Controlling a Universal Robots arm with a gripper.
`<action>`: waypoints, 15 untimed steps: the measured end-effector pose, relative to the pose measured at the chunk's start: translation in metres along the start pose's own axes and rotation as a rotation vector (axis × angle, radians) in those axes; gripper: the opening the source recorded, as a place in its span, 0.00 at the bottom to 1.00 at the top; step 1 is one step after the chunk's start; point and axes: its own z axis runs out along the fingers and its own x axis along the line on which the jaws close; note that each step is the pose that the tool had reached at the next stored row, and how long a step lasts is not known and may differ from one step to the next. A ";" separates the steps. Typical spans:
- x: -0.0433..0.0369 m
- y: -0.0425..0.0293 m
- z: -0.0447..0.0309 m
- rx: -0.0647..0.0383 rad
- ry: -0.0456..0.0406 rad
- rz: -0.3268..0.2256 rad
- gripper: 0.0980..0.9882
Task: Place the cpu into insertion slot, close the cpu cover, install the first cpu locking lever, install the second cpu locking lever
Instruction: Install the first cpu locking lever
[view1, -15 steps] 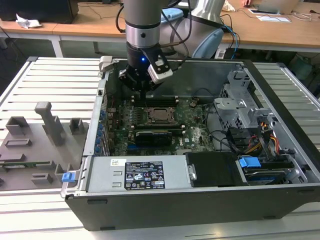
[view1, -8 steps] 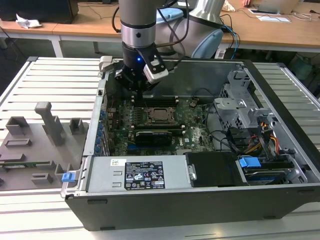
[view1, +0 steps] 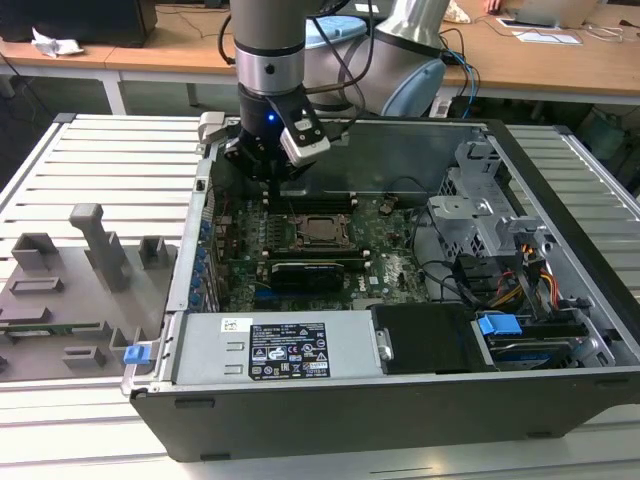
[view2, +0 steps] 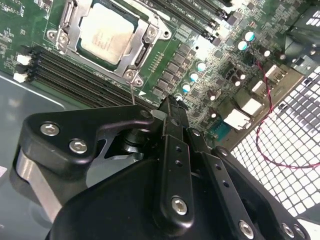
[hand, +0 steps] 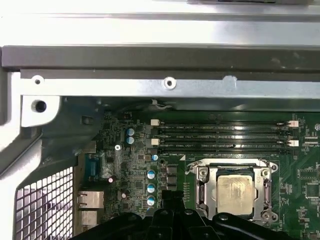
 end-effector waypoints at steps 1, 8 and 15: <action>0.0001 0.0012 0.0001 0.000 -0.0001 0.000 0.01; 0.0004 0.0105 0.0007 0.000 0.0000 0.000 0.01; 0.0004 0.0179 0.0012 0.000 -0.0001 0.000 0.01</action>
